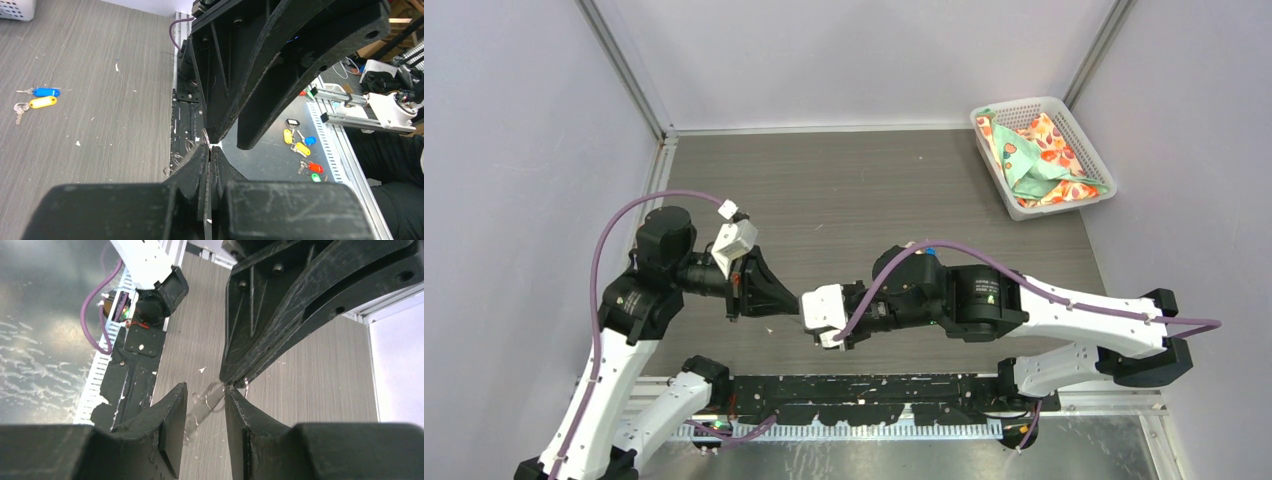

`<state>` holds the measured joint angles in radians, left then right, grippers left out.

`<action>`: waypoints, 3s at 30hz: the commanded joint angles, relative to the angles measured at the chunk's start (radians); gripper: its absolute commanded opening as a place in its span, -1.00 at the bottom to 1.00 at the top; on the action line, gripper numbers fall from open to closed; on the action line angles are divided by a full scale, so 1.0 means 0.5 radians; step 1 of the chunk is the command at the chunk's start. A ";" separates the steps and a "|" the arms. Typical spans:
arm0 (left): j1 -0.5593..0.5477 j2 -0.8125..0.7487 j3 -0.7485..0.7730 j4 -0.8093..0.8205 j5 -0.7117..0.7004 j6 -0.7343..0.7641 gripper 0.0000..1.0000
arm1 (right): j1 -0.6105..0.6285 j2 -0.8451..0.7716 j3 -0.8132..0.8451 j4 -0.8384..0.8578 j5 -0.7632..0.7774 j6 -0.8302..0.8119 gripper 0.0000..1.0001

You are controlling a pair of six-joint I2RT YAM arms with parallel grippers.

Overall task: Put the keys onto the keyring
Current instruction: Adjust the keyring.

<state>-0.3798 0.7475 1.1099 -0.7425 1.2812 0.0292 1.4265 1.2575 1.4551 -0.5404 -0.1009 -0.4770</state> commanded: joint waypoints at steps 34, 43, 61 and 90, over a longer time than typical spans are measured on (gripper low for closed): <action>-0.008 -0.127 -0.032 0.229 0.055 0.184 -0.99 | -0.110 -0.184 -0.131 0.439 0.230 0.652 -0.20; -0.008 -0.133 -0.028 0.224 0.036 0.191 -0.99 | -0.128 -0.133 -0.152 0.375 0.235 0.729 -0.14; -0.008 -0.145 -0.019 0.233 -0.084 0.196 -0.99 | -0.128 -0.208 -0.361 0.551 0.288 1.007 0.05; -0.008 -0.157 -0.034 0.237 -0.168 0.212 -0.99 | -0.128 -0.240 -0.377 0.596 0.296 1.051 0.02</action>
<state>-0.3840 0.6754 1.0878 -0.6479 1.1965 0.1230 1.3636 1.1332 1.2503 -0.2596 0.0368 0.0483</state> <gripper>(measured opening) 0.009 0.513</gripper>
